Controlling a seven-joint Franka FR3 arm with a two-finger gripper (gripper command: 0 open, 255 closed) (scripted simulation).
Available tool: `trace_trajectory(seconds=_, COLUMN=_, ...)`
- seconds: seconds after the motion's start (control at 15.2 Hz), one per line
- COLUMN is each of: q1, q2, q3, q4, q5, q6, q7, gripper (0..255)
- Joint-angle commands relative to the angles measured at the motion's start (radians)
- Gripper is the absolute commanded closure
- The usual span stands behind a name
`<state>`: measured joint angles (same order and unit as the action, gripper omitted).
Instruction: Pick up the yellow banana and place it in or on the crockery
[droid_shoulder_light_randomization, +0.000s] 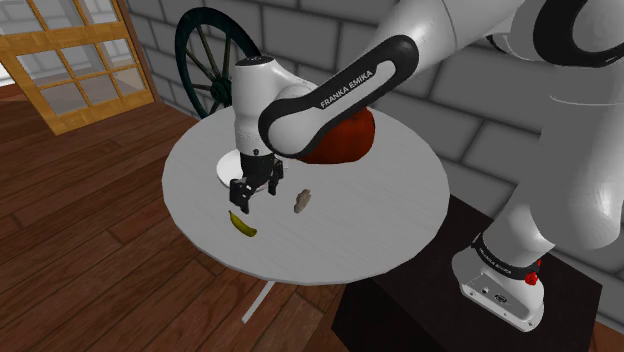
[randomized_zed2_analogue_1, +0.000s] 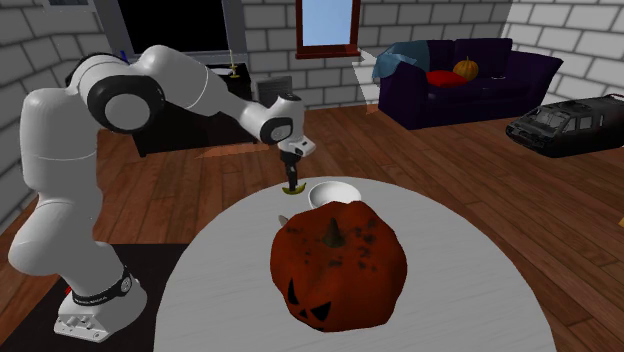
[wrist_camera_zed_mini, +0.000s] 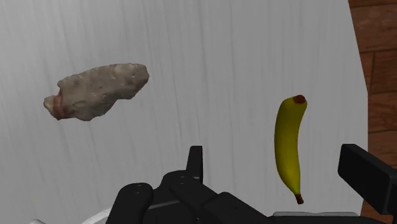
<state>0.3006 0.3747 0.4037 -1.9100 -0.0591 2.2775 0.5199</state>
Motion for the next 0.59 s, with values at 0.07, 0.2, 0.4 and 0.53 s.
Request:
trace_trajectory(seconds=0.07, q1=0.054, q2=0.122, q3=-0.012, q4=0.125, q5=-0.045, q6=-0.01, q7=0.046, gripper=0)
trace_trajectory(seconds=0.2, q1=0.074, q2=0.164, q3=-0.017, q4=0.171, q5=-0.057, q6=-0.016, q7=0.058, gripper=0)
trace_trajectory(seconds=0.4, q1=0.081, q2=0.188, q3=-0.023, q4=0.166, q5=-0.066, q6=0.013, q7=0.063, gripper=0)
trace_trajectory(seconds=0.53, q1=0.086, q2=0.205, q3=-0.028, q4=0.163, q5=-0.073, q6=0.032, q7=0.067, gripper=0)
